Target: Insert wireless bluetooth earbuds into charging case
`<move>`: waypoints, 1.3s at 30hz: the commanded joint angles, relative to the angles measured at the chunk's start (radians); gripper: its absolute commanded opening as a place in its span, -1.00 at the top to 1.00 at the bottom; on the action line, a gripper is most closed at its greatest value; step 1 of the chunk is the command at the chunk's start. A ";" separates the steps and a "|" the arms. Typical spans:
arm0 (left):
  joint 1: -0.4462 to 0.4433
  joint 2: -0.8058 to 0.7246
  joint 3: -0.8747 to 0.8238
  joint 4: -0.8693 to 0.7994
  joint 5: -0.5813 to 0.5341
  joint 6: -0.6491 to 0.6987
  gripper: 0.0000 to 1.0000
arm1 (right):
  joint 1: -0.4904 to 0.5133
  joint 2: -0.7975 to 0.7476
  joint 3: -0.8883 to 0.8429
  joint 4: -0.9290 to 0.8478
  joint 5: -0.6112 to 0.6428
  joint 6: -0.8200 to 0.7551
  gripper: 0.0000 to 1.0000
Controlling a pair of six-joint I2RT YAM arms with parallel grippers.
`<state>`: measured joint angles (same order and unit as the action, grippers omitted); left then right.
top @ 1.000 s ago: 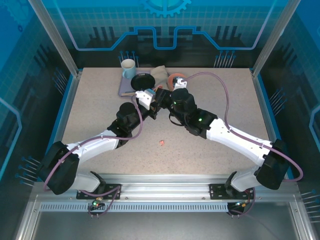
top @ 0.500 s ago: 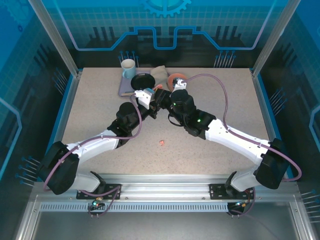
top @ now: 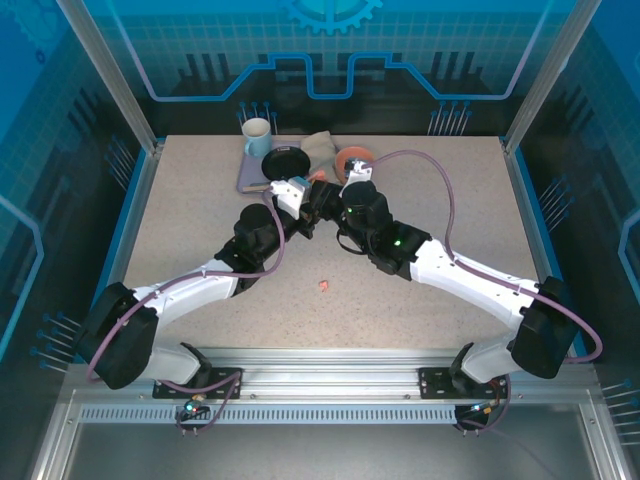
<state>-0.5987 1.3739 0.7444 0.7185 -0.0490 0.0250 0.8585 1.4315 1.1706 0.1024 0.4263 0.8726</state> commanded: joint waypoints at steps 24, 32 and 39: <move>-0.005 -0.025 0.066 0.059 0.065 0.008 1.00 | -0.003 -0.013 -0.015 -0.128 -0.081 -0.066 0.39; -0.005 -0.029 0.057 0.056 0.076 0.006 1.00 | -0.021 -0.019 0.004 -0.143 -0.090 -0.035 0.35; -0.005 -0.033 0.047 0.057 0.077 0.004 1.00 | -0.041 -0.026 0.010 -0.161 -0.084 -0.013 0.34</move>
<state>-0.5995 1.3739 0.7509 0.6754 -0.0032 0.0280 0.8345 1.4075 1.1725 0.0254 0.3500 0.8375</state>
